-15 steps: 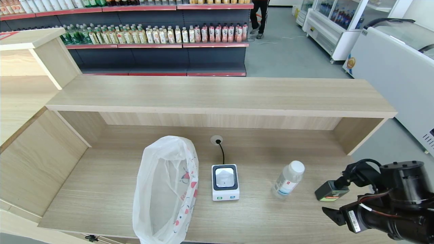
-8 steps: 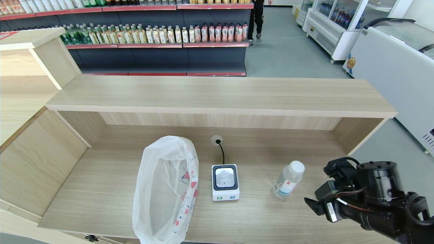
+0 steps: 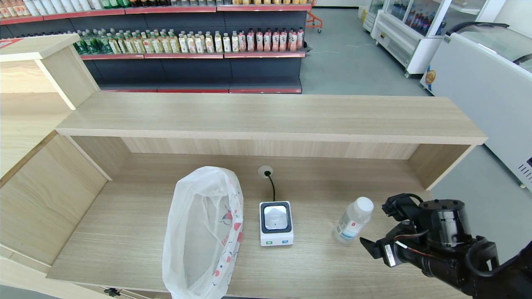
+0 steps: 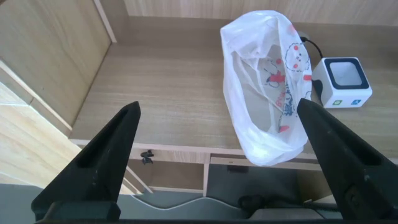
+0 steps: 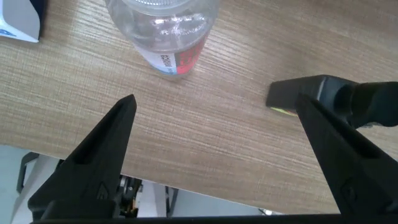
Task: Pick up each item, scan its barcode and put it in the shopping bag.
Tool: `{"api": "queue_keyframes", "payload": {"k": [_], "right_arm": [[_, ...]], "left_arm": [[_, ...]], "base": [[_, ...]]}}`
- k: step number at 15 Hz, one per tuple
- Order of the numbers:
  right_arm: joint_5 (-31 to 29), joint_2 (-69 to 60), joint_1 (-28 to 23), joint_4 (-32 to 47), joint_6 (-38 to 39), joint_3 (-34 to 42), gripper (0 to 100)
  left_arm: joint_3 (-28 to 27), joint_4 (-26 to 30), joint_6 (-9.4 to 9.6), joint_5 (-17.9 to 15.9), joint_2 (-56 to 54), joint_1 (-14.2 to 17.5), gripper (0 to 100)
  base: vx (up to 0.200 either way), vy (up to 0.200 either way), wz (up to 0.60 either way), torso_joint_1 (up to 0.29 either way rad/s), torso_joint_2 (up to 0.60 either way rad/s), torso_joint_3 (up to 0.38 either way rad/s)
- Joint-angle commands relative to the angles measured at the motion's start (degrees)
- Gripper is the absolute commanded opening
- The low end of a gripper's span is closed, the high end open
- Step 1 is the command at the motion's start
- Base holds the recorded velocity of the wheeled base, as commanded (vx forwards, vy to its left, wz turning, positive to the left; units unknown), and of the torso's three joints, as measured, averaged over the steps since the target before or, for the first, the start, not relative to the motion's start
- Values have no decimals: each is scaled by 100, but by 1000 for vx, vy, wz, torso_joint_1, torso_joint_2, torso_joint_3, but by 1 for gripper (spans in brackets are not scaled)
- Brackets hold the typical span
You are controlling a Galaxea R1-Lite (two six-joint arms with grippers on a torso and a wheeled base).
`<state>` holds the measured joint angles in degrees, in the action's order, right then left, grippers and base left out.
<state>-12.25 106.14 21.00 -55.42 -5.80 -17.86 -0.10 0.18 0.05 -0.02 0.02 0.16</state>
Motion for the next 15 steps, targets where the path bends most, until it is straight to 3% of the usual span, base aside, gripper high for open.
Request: {"api": "queue_keyframes", "payload": {"k": [1,15], "right_arm": [[3,328,35,-206,-9,2,100],[320,1682,79,-2342,-193,-200,100]], "left_arm": [[1,-1,4,2,-2,2,100],[1,-1,4,2,-2,2,100]], "base": [[0,0,0,0,0,0],[0,0,0,0,0,0]]}}
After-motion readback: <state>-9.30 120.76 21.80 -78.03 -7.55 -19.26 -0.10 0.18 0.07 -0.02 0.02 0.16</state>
